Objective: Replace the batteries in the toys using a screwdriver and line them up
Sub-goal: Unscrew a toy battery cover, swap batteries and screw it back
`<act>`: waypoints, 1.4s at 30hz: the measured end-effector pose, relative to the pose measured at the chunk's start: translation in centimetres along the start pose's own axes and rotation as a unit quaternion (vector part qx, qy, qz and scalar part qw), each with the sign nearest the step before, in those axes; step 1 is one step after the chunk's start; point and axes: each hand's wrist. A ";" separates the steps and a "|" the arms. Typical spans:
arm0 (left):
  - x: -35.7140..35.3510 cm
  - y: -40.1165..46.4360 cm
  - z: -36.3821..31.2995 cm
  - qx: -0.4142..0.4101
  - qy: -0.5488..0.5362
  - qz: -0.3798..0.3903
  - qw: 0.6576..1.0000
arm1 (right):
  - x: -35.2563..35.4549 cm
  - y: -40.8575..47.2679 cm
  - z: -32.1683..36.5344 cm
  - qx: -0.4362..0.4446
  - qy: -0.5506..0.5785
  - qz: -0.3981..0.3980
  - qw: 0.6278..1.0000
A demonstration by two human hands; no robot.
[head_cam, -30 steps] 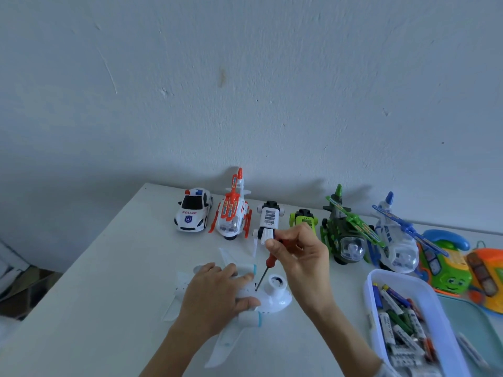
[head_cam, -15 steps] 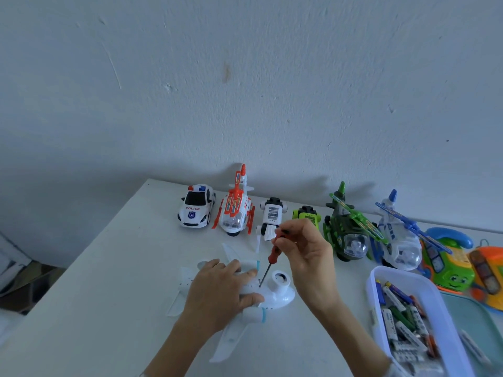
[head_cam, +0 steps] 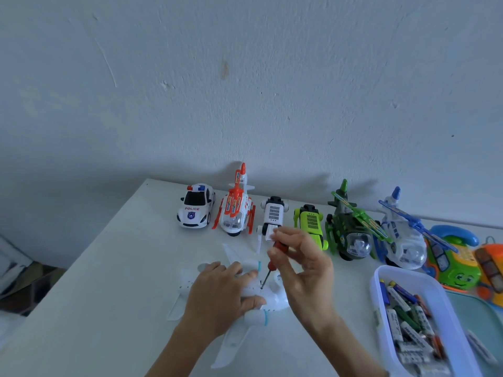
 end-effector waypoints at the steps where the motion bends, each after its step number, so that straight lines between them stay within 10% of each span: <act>1: 0.0 0.1 0.1 0.001 -0.003 0.000 1.000 | 0.0 0.1 0.0 0.017 -0.019 -0.011 1.000; 34: 0.3 -1.5 -1.0 0.047 -0.023 -0.004 0.999 | 0.9 1.4 -1.0 -0.099 0.125 0.034 0.987; 42: 1.0 -1.5 -1.7 0.073 -0.019 -0.008 0.997 | 0.7 -0.1 0.3 0.101 -0.113 0.104 0.983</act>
Point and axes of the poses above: each hand's wrist, its own y-axis towards the middle knuckle, its own x-axis out of the back of the hand, z = x × y, and after that the axes turned 5 degrees about -y, right-handed
